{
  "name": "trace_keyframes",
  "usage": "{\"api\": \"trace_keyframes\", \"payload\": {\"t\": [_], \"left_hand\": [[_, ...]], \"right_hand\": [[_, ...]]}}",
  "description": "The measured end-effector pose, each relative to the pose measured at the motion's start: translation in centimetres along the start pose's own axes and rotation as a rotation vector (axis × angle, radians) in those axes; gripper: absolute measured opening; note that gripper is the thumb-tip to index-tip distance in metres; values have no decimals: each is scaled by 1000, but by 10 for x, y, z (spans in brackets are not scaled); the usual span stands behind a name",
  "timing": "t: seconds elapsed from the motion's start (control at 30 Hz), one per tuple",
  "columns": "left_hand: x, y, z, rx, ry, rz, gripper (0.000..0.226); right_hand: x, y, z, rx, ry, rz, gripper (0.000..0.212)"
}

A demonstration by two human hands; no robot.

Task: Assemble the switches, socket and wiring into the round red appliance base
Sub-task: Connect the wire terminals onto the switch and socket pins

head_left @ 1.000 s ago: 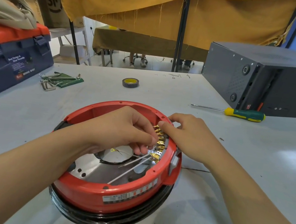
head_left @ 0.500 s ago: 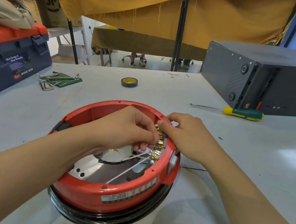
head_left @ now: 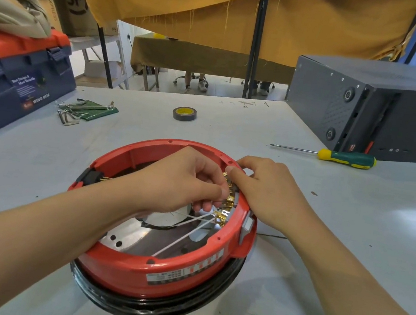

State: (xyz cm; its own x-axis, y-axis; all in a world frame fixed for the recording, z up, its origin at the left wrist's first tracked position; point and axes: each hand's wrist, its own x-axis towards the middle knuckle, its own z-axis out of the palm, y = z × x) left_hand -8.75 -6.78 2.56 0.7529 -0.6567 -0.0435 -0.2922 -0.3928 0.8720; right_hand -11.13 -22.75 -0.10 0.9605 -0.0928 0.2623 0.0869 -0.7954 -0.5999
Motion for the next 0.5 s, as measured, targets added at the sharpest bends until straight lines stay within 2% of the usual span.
{"api": "trace_keyframes", "payload": {"t": [0.5], "left_hand": [[2, 1, 1, -31, -13, -30, 20]], "right_hand": [[2, 5, 7, -54, 111, -1, 28]]}}
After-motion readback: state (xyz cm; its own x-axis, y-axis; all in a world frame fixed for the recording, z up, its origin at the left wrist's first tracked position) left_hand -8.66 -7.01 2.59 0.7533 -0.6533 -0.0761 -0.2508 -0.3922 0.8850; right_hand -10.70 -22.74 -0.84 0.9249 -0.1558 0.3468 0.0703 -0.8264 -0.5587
